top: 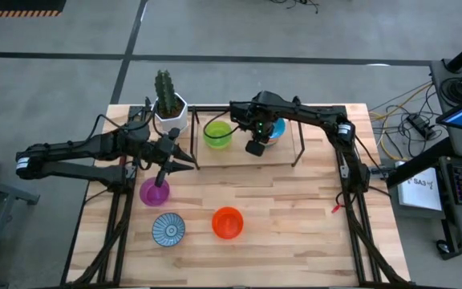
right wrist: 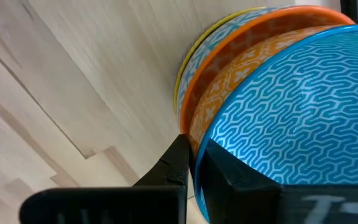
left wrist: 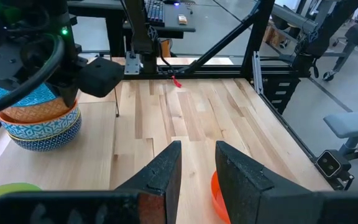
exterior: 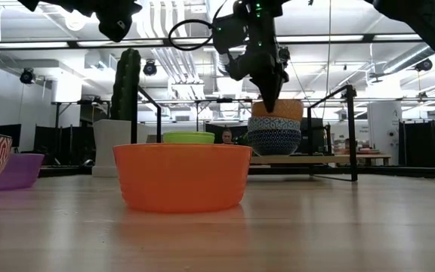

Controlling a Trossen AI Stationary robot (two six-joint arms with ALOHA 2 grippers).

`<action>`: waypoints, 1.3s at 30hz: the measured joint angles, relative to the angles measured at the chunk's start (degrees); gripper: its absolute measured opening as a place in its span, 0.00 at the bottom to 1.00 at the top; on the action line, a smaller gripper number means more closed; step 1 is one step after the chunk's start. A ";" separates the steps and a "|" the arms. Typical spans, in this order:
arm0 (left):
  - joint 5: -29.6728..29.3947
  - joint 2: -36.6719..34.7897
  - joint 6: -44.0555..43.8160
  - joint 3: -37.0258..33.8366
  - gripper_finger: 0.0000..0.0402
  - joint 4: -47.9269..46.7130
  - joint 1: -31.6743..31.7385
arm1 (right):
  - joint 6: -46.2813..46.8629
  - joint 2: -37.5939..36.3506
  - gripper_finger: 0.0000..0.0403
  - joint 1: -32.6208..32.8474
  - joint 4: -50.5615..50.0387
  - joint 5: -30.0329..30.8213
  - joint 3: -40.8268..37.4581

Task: Place and stack bowls onto a shelf
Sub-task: Stack the blue pattern bowl on the orange pattern bowl, then adjust the blue pattern bowl

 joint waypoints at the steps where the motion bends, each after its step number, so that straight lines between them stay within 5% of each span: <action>1: 0.00 -0.01 -0.01 0.00 0.20 0.00 0.00 | -0.15 0.00 0.03 0.00 0.19 0.00 0.01; 7: 0.00 0.00 -0.01 0.00 0.20 0.00 0.00 | -0.23 0.00 0.05 0.00 0.94 0.00 0.00; 16: 0.00 -0.01 -0.01 0.00 0.20 0.00 0.00 | 0.77 -0.05 0.27 0.00 1.15 0.04 0.00; 23: 0.00 -0.01 -0.01 0.00 0.20 -0.04 0.00 | 2.33 -2.50 0.34 0.16 1.13 0.17 1.55; 31: 0.00 -0.02 -0.01 0.00 0.20 -0.12 0.00 | 1.52 -11.27 0.26 3.29 16.13 9.37 -3.16; 39: 0.00 0.00 -0.15 0.00 0.20 -0.17 0.00 | -0.45 -20.24 0.05 4.39 45.47 13.33 -22.76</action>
